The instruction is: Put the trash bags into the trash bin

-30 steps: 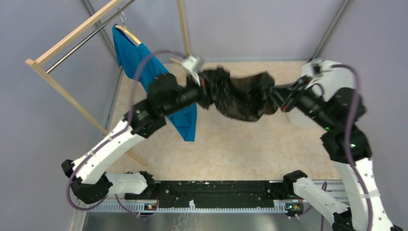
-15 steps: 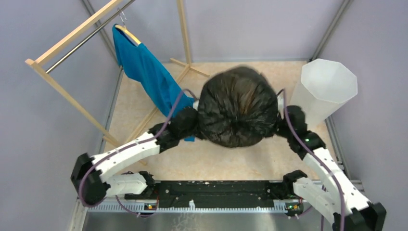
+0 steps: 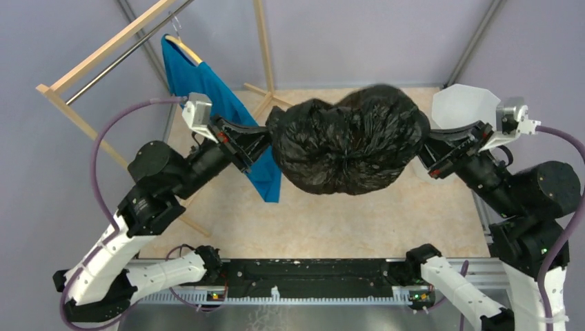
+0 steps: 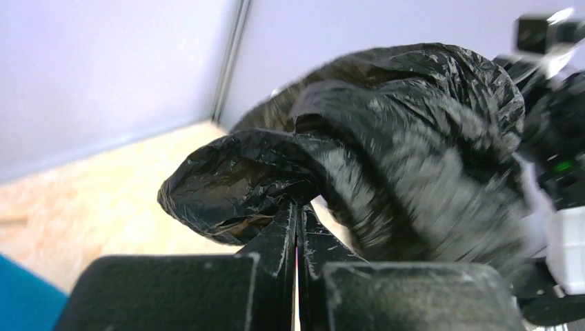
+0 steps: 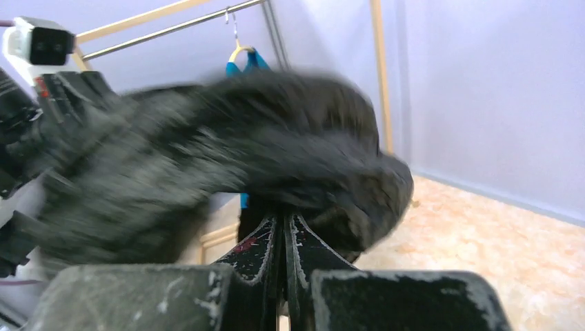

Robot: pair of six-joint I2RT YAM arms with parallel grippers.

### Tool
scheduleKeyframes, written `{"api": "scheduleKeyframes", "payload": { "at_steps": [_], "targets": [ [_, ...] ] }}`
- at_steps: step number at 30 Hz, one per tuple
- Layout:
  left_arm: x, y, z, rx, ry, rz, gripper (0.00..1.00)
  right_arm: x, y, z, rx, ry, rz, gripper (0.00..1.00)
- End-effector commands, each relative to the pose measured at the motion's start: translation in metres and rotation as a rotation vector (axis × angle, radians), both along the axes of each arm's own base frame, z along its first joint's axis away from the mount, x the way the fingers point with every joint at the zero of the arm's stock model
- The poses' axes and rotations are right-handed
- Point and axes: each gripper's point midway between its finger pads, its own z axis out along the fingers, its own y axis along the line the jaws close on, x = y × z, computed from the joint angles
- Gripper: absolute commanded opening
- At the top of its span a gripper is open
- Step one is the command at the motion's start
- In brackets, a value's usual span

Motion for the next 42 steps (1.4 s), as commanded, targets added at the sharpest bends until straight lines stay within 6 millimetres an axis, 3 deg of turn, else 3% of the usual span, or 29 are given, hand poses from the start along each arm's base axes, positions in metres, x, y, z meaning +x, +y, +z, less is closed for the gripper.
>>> {"api": "scheduleKeyframes", "payload": {
  "at_steps": [1, 2, 4, 5, 6, 7, 8, 10, 15, 18, 20, 22, 26, 33, 36, 39, 42],
  "targets": [
    [0.032, -0.005, -0.057, 0.122, 0.078, 0.118, 0.00, 0.060, -0.016, -0.072, -0.051, 0.193, -0.212, 0.00],
    [0.037, -0.010, -0.081, 0.158, 0.125, 0.129, 0.00, 0.074, -0.014, -0.111, -0.089, 0.299, -0.235, 0.00],
    [0.045, -0.020, -0.171, 0.314, 0.305, 0.139, 0.00, 0.084, 0.005, -0.199, -0.196, 0.528, -0.154, 0.00],
    [0.041, -0.021, -0.222, 0.403, 0.422, 0.134, 0.00, 0.075, 0.019, -0.243, -0.230, 0.651, -0.056, 0.00],
    [0.028, -0.017, -0.260, 0.487, 0.534, 0.115, 0.00, 0.063, 0.026, -0.273, -0.236, 0.737, 0.005, 0.00],
    [0.018, -0.017, -0.285, 0.528, 0.594, 0.085, 0.00, 0.049, 0.031, -0.297, -0.226, 0.802, 0.053, 0.00],
    [0.007, -0.017, -0.296, 0.531, 0.621, 0.042, 0.00, 0.035, 0.035, -0.309, -0.212, 0.831, 0.093, 0.00],
    [-0.014, -0.019, -0.291, 0.466, 0.590, -0.068, 0.00, 0.013, 0.041, -0.298, -0.186, 0.792, 0.160, 0.00],
    [-0.035, -0.012, -0.174, 0.214, 0.258, -0.187, 0.00, -0.018, 0.041, -0.165, -0.114, 0.431, 0.268, 0.00],
    [-0.032, 0.000, -0.098, 0.118, 0.098, -0.140, 0.00, -0.009, 0.033, -0.116, -0.132, 0.312, 0.204, 0.00],
    [-0.021, 0.005, -0.067, 0.100, 0.048, -0.075, 0.00, 0.002, 0.029, -0.097, -0.141, 0.268, 0.157, 0.00],
    [-0.008, 0.007, -0.053, 0.125, 0.046, -0.015, 0.00, 0.012, 0.028, -0.084, -0.142, 0.232, 0.127, 0.00],
    [0.010, 0.008, -0.053, 0.165, 0.068, 0.063, 0.00, 0.024, 0.027, -0.075, -0.153, 0.194, 0.095, 0.00],
    [0.009, 0.003, -0.080, 0.194, 0.111, 0.047, 0.00, 0.040, 0.026, -0.097, -0.176, 0.225, 0.050, 0.00],
    [0.012, 0.007, -0.092, 0.237, 0.131, 0.072, 0.00, 0.043, 0.024, -0.098, -0.178, 0.230, 0.030, 0.00],
    [0.015, 0.012, -0.111, 0.285, 0.156, 0.100, 0.13, 0.036, 0.028, -0.092, -0.150, 0.233, 0.066, 0.00],
    [0.015, 0.013, -0.137, 0.329, 0.185, 0.100, 0.33, 0.027, 0.032, -0.087, -0.093, 0.247, 0.103, 0.00]
  ]
}}
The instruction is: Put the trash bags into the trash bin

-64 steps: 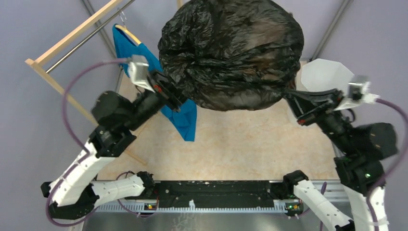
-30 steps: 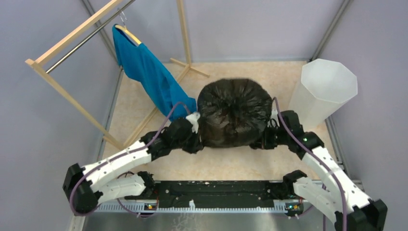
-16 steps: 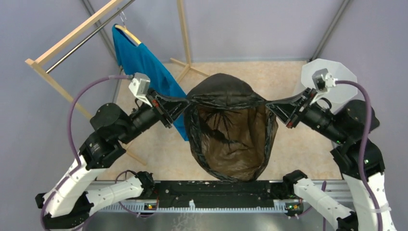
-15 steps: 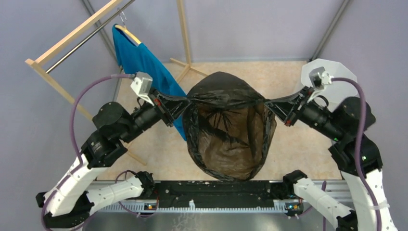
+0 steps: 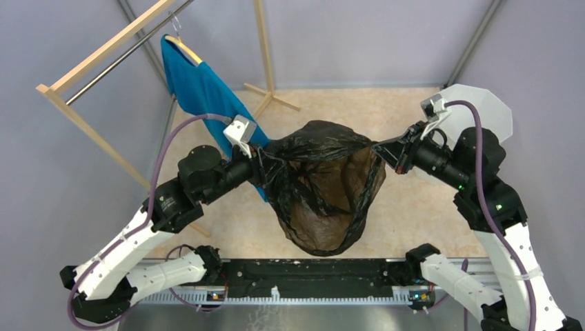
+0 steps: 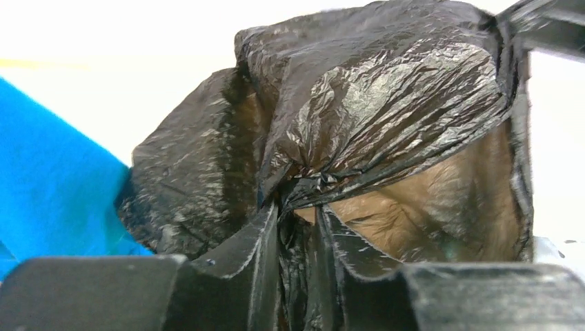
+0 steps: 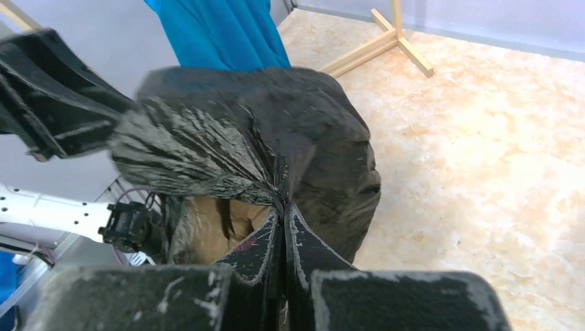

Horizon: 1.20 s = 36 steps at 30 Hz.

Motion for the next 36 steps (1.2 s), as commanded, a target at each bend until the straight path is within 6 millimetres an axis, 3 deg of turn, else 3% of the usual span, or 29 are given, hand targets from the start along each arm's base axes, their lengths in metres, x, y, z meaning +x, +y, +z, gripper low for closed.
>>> {"api": "scheduleKeyframes", "payload": {
  "at_steps": [1, 6, 10, 14, 19, 21, 27, 36],
  "targets": [
    [0.002, 0.008, -0.035, 0.074, 0.032, 0.033, 0.41, -0.014, 0.003, 0.023, 0.104, -0.029, 0.023, 0.00],
    [-0.006, 0.007, -0.077, 0.089, 0.141, 0.026, 0.70, -0.007, -0.005, 0.028, 0.212, 0.026, -0.080, 0.00],
    [-0.031, -0.008, -0.086, -0.002, 0.209, -0.102, 0.85, -0.004, -0.003, 0.028, 0.238, 0.027, -0.085, 0.00],
    [-0.044, -0.019, -0.093, -0.085, 0.250, -0.171, 0.88, -0.003, 0.000, 0.027, 0.236, 0.021, -0.066, 0.00],
    [-0.047, -0.034, -0.117, -0.095, 0.329, -0.216, 0.68, -0.005, 0.000, 0.025, 0.237, 0.008, -0.056, 0.00],
    [-0.053, -0.046, -0.127, -0.103, 0.367, -0.275, 0.65, -0.006, -0.001, 0.023, 0.233, 0.010, -0.059, 0.00],
    [-0.042, -0.070, -0.158, -0.094, 0.427, -0.276, 0.78, -0.007, -0.001, 0.019, 0.231, 0.009, -0.059, 0.00],
    [-0.014, -0.127, -0.159, -0.083, 0.344, -0.204, 0.96, -0.008, -0.002, 0.018, 0.219, 0.004, -0.058, 0.00]
  ]
}}
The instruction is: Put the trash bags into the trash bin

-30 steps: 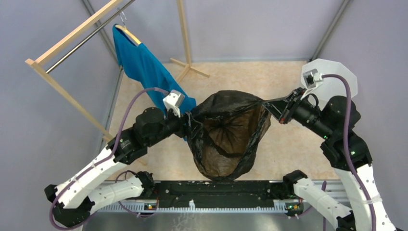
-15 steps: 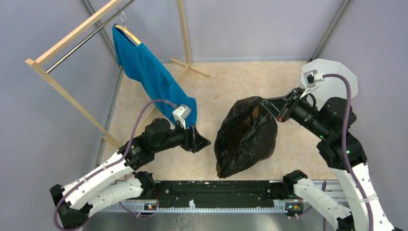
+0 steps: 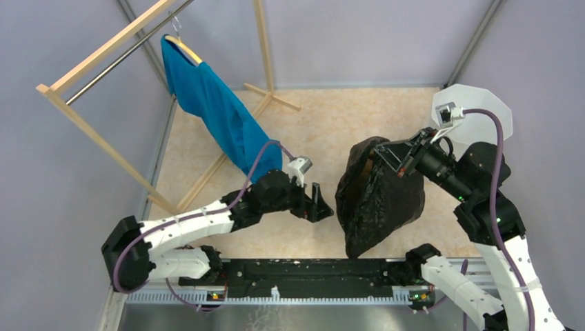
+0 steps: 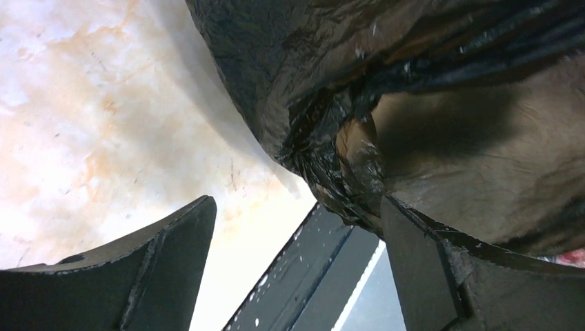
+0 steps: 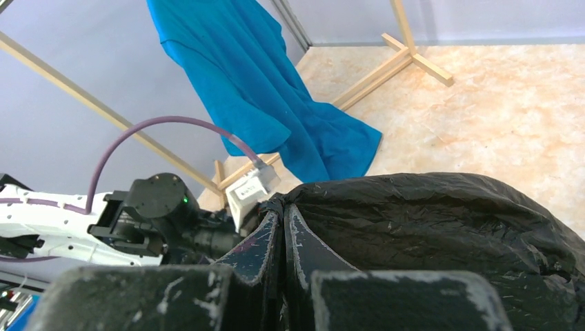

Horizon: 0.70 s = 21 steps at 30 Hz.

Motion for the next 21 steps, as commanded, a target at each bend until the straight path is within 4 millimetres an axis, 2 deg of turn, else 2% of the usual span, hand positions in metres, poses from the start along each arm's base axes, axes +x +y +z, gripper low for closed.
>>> {"api": "scheduleKeyframes", "payload": {
  "at_steps": [1, 5, 9, 12, 14, 16, 18, 21],
  "targets": [
    [0.026, -0.041, 0.039, -0.089, -0.134, 0.085, 0.96, -0.003, 0.000, 0.009, 0.007, -0.046, 0.009, 0.00],
    [0.048, -0.055, 0.040, -0.064, -0.178, 0.169, 0.99, -0.006, -0.001, 0.010, 0.000, -0.055, 0.008, 0.00],
    [0.054, -0.074, 0.054, -0.111, -0.213, 0.146, 0.99, -0.009, -0.005, 0.012, -0.014, -0.065, -0.002, 0.00],
    [0.070, -0.073, 0.045, -0.053, -0.218, 0.219, 0.96, -0.011, -0.007, 0.012, -0.015, -0.068, -0.006, 0.00],
    [0.080, -0.068, 0.042, -0.012, -0.231, 0.272, 0.84, -0.012, -0.007, 0.012, -0.014, -0.072, -0.005, 0.00],
    [0.084, -0.061, 0.044, 0.018, -0.245, 0.300, 0.60, -0.013, -0.009, 0.010, -0.023, -0.071, -0.010, 0.00],
    [0.083, -0.051, 0.054, 0.038, -0.270, 0.308, 0.37, -0.013, -0.012, 0.004, -0.045, -0.068, -0.023, 0.00],
    [0.075, -0.030, 0.073, 0.076, -0.342, 0.273, 0.24, -0.008, -0.024, -0.011, -0.104, -0.047, -0.088, 0.00]
  ]
}}
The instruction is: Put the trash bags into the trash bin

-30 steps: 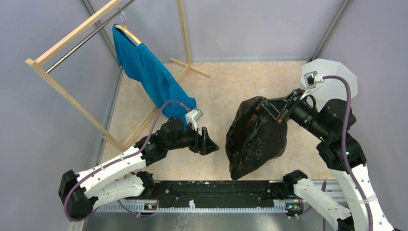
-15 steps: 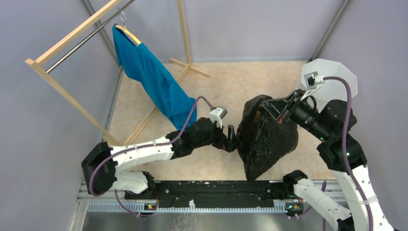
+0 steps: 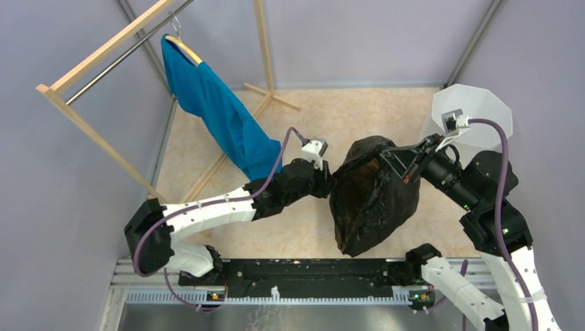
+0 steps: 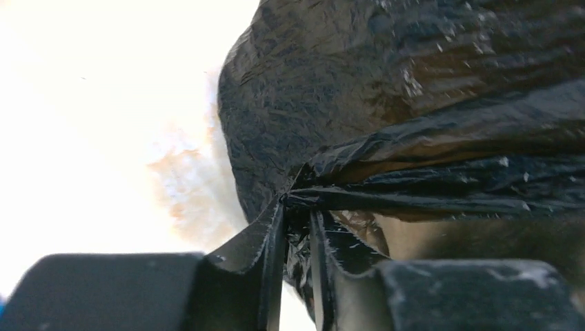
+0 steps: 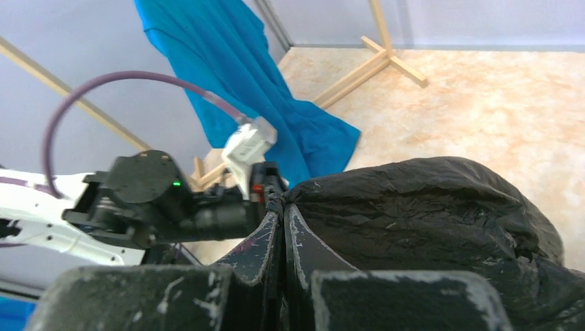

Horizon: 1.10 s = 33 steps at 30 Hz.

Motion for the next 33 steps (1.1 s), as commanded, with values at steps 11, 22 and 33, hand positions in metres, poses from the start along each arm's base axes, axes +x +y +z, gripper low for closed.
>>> {"api": "scheduleKeyframes", "payload": {
  "at_steps": [11, 22, 33],
  "targets": [
    [-0.006, 0.112, 0.104, 0.292, -0.351, 0.032, 0.00, 0.020, -0.041, -0.051, -0.168, 0.082, -0.237, 0.34],
    [0.002, 0.157, 0.086, 0.418, -0.429, 0.143, 0.00, 0.032, -0.094, 0.005, -0.351, 0.013, -0.485, 0.73],
    [-0.006, 0.189, 0.110, 0.321, -0.485, 0.226, 0.00, 0.147, -0.170, -0.029, -0.648, 0.284, -0.959, 0.72]
  ]
}}
